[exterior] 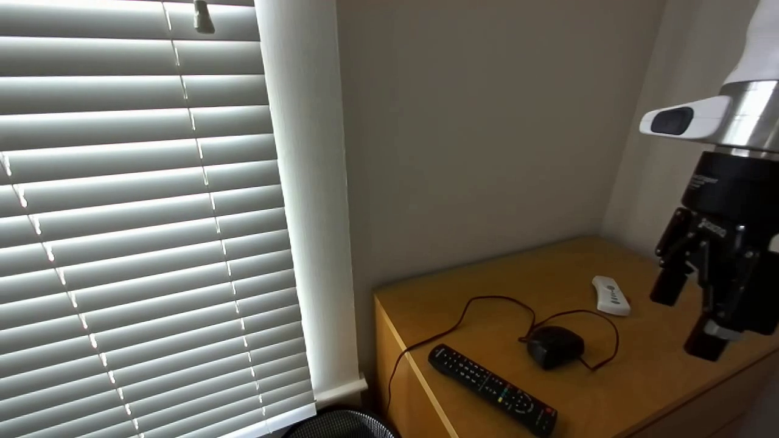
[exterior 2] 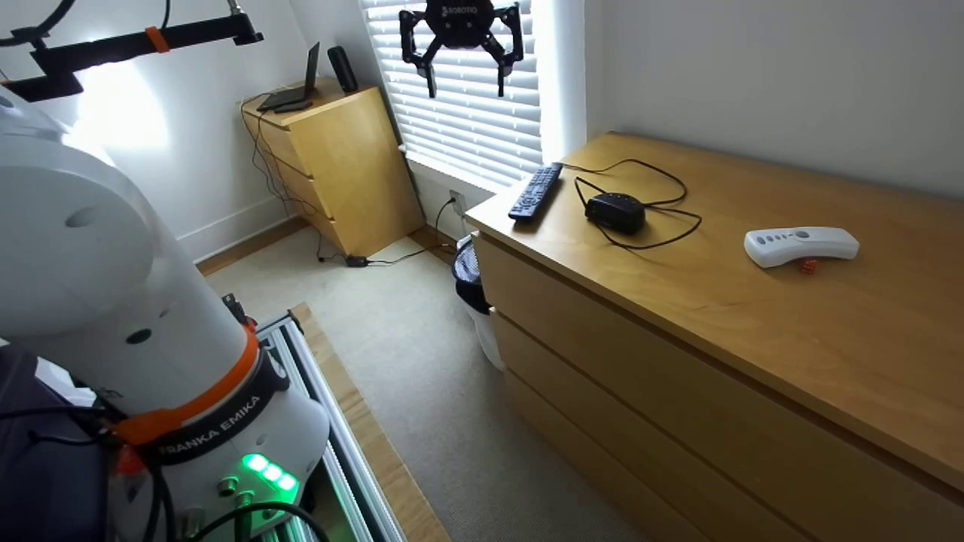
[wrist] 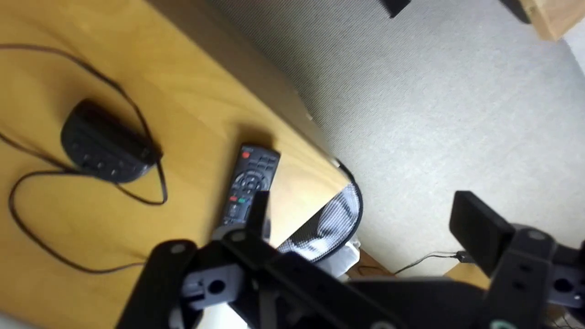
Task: Press the button on the remote
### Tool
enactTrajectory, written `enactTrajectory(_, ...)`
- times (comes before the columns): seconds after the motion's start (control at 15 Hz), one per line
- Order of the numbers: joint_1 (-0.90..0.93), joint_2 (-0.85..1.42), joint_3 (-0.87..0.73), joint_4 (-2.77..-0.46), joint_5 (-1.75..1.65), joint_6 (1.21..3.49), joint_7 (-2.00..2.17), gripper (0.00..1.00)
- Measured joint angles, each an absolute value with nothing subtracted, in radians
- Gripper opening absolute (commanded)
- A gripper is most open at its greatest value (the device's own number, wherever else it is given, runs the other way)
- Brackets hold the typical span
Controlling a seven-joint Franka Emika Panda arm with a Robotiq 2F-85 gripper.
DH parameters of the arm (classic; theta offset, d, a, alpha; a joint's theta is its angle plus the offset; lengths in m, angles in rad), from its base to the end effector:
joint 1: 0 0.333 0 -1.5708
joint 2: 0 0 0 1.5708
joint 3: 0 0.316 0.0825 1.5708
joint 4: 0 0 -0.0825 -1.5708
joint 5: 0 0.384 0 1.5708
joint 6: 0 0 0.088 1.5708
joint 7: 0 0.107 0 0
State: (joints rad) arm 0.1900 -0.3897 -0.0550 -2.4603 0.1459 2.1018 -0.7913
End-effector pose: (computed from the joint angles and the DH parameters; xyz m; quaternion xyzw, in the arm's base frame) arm 0.4197 0.0635 0.4412 -0.9068 -0.4148 -0.0378 0.0652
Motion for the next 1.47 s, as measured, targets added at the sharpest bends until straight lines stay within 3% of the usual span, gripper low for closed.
enactTrajectory(0.47, 0.229, -0.168, -0.051, -2.451, 0.281, 2.536, -0.998, 1.00)
enactTrajectory(0.8, 0.248, -0.036, -0.036, -2.388, 0.425, 2.541, -1.167, 1.00)
enactTrajectory(1.47, 0.230, -0.025, -0.012, -2.379, 0.427, 2.564, -1.171, 1.00)
